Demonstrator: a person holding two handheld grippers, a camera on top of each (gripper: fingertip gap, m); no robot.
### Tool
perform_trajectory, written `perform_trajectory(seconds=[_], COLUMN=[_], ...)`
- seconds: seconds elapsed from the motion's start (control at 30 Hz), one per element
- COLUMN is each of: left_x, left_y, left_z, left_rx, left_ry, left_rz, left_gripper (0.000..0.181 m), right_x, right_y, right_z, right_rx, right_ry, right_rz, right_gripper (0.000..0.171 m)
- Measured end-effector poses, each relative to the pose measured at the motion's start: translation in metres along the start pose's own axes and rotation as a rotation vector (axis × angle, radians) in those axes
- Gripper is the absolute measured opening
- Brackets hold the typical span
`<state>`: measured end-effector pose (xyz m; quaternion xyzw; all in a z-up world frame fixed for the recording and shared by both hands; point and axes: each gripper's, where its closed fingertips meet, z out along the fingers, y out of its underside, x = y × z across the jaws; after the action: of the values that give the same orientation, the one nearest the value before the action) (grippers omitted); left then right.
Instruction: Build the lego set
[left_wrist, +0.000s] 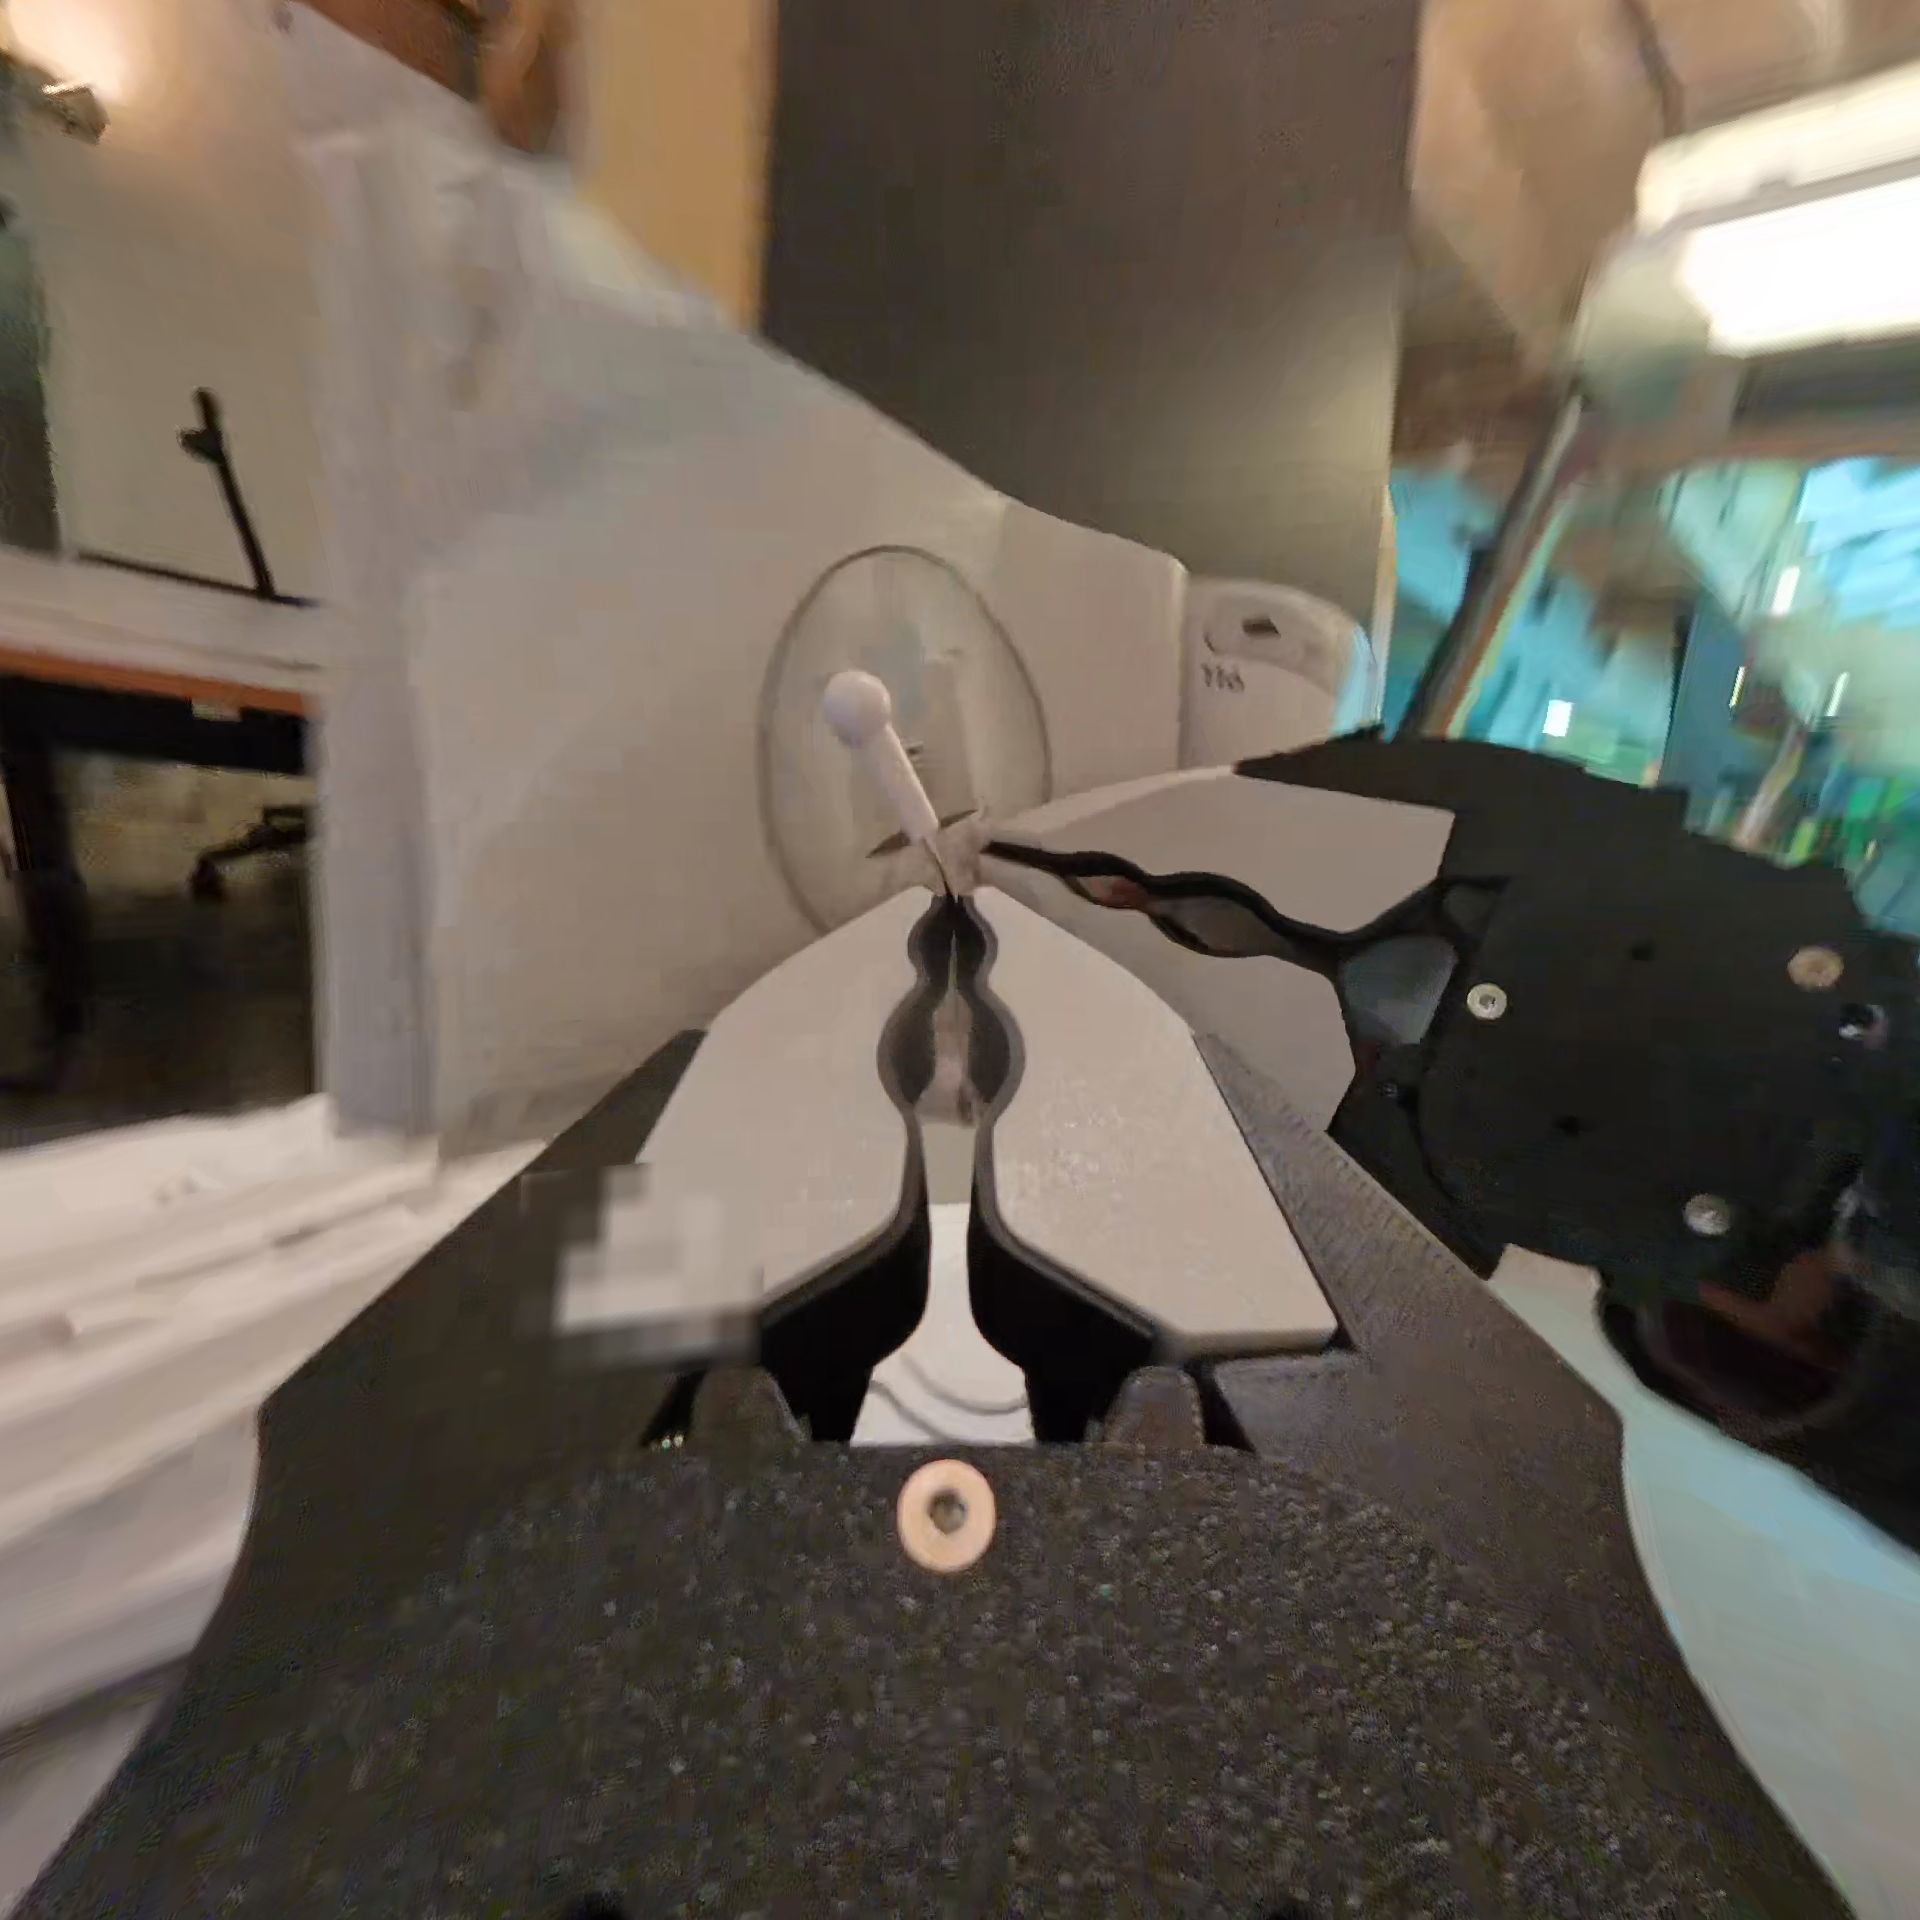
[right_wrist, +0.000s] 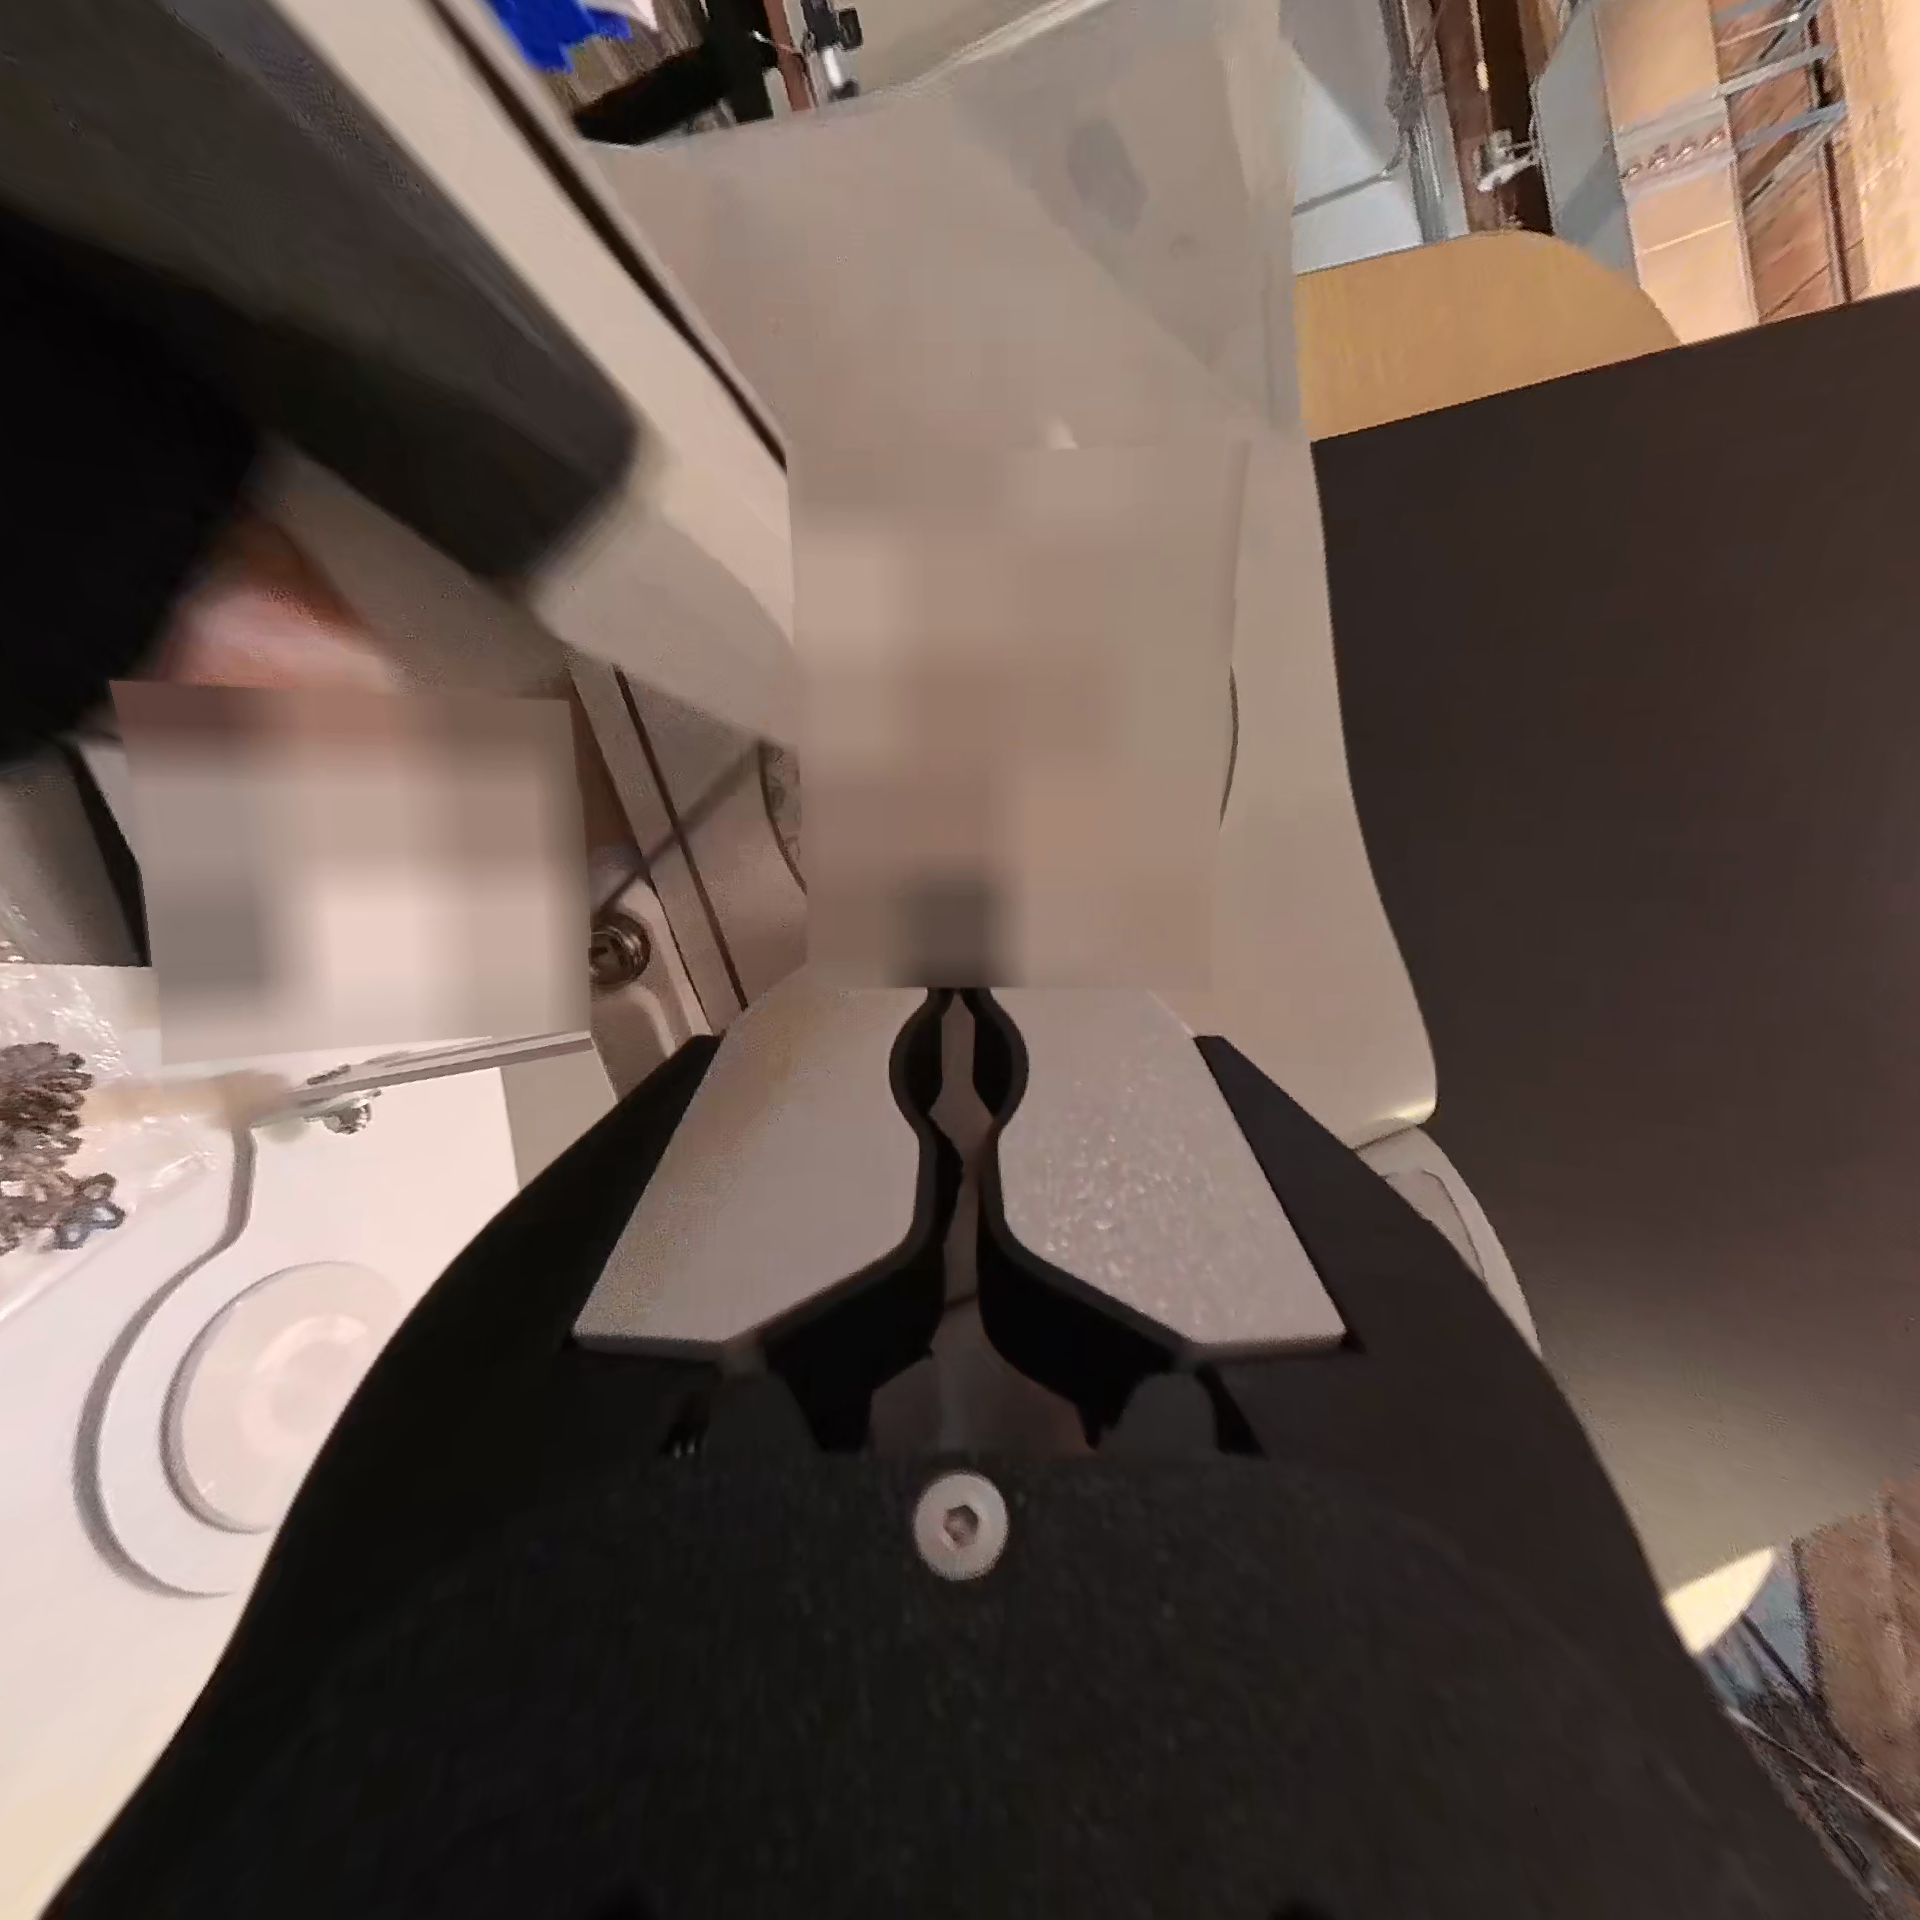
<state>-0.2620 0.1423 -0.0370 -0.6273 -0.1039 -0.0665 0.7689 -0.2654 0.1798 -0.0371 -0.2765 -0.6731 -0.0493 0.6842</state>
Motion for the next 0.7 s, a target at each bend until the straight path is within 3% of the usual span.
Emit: perform_trajectory(seconds=[0.13, 0.2, 0.3, 0.47, 0.7], left_x=[0.013, 0.007, 0.004, 0.006, 0.035], left_y=[0.006, 0.008, 0.008, 0.009, 0.032], left_z=[0.026, 0.029, 0.029, 0.03, 0.036], left_rx=[-0.274, -0.356, -0.384, -0.44, -0.587], left_ry=[0.059, 0.047, 0.05, -0.016, -0.035], left_rz=[0.363, 0.395, 0.424, 0.585, 1.264], left_gripper=[0.001, 0.002, 0.002, 0.003, 0.002], right_x=[-0.001, 0.005, 0.014, 0.014, 0.007], right_y=[-0.001, 0.001, 0.017, 0.068, 0.081], right_z=[-0.001, -0.012, -0.035, -0.047, -0.042], right_rx=[0.041, 0.105, 0.126, 0.036, 0.014], right_ry=[-0.022, 0.002, 0.019, 0.05, 0.041], right_rz=[0.014, 0.04, 0.085, -0.034, -0.033], right_gripper=[0.002, 0.003, 0.003, 0.003, 0.0])
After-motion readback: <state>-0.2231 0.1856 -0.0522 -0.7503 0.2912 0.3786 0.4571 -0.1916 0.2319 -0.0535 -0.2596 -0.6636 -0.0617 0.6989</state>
